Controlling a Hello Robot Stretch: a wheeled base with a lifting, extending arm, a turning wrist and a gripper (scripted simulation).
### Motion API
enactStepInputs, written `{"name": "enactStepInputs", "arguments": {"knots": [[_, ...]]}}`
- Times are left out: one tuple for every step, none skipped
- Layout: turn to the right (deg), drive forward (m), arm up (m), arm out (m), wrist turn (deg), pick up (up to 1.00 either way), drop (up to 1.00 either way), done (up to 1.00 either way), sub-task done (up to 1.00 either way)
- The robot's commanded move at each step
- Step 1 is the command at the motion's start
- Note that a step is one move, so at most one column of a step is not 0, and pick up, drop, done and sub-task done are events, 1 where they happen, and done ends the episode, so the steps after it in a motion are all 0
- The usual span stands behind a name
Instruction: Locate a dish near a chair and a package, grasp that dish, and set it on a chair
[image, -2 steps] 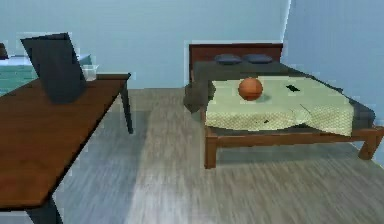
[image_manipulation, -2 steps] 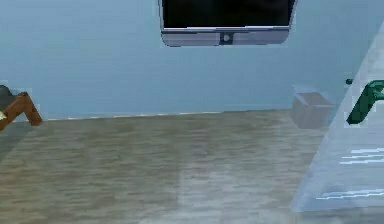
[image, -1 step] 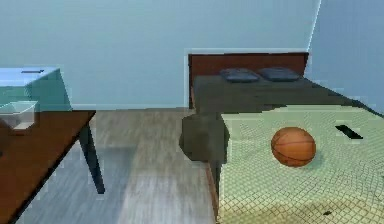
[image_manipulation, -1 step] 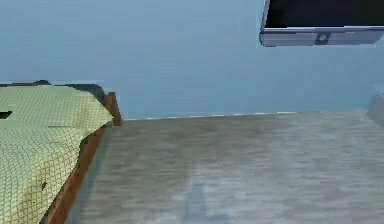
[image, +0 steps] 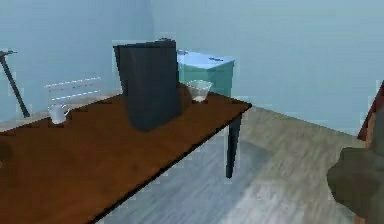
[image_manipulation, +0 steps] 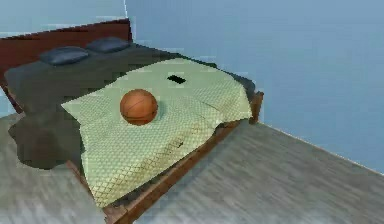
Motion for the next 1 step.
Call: {"name": "enactStepInputs", "arguments": {"knots": [[-45.0,0.00,0.00,0.00,0.0,0.00,0.00,0.00,0.00]]}}
